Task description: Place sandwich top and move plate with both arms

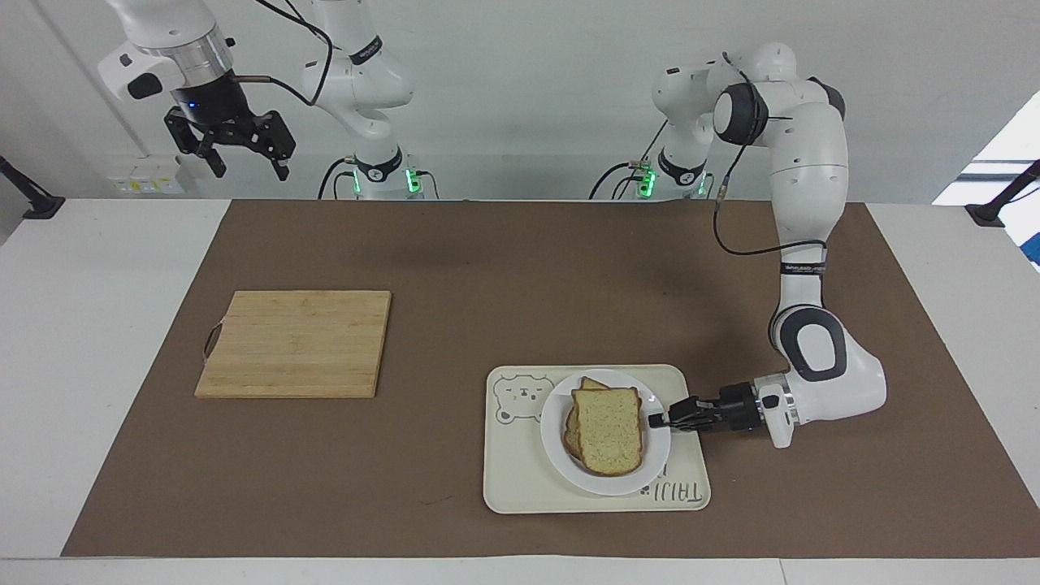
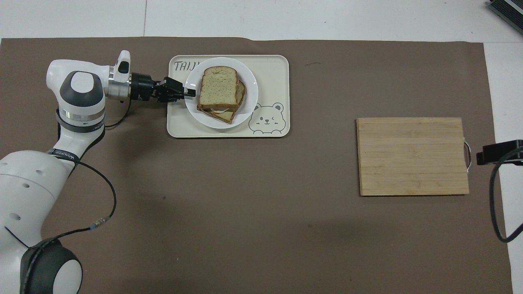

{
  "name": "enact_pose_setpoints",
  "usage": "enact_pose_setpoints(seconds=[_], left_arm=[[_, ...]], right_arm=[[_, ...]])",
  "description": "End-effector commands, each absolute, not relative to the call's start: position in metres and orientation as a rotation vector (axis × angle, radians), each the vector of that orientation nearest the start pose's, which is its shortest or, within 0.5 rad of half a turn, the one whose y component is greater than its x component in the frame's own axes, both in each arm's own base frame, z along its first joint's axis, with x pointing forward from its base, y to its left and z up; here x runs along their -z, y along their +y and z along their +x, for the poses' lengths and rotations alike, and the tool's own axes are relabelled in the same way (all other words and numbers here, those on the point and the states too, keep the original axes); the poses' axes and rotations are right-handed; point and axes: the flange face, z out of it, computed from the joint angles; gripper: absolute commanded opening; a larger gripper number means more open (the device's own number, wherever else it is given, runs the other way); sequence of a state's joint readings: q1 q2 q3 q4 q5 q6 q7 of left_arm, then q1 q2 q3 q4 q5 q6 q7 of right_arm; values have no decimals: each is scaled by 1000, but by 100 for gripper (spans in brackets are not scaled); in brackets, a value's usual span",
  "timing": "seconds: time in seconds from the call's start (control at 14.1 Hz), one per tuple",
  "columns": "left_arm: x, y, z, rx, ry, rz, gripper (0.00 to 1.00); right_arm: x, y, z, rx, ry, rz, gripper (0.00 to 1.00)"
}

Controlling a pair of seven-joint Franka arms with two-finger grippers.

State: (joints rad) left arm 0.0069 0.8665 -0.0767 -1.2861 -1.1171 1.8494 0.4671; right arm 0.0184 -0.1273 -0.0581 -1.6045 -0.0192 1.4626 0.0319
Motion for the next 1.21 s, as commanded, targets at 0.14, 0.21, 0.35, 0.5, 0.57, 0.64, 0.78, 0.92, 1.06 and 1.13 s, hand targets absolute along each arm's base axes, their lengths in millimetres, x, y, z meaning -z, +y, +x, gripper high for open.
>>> enact_pose_setpoints(seconds=[0.14,0.21,0.35,0.5,0.57,0.64,0.78,0.92,1.06,1.13], left_arm=[[-299,-97,733,43,-43,2069,100],[-307,-95,729,59,-40,2073,100],[-334,-85,724,33,-62,2146,100],[-374,-82,719,35,-68,2267,100],[-397,-80,715,37,-46,2323,100],[-420,-78,711,30,-28,2369,100],[-456,-71,701,3,-70,2520,100],[-495,-63,690,-63,-120,2622,100],[-524,-54,676,-105,-139,2762,100],[-539,-54,671,-138,-150,2825,100]], right_arm=[[-670,-25,503,-27,133,-3150,100],[-670,-25,503,-27,130,-3150,100],[-670,-25,503,-27,130,-3150,100],[-670,-25,503,-27,130,-3150,100],[-670,-25,503,-27,133,-3150,100],[-670,-25,503,-27,130,-3150,100],[-670,-25,503,-27,130,-3150,100],[-670,-25,503,-27,130,-3150,100],[-670,-24,503,-27,132,-3148,100],[-670,-25,503,-27,133,-3150,100]])
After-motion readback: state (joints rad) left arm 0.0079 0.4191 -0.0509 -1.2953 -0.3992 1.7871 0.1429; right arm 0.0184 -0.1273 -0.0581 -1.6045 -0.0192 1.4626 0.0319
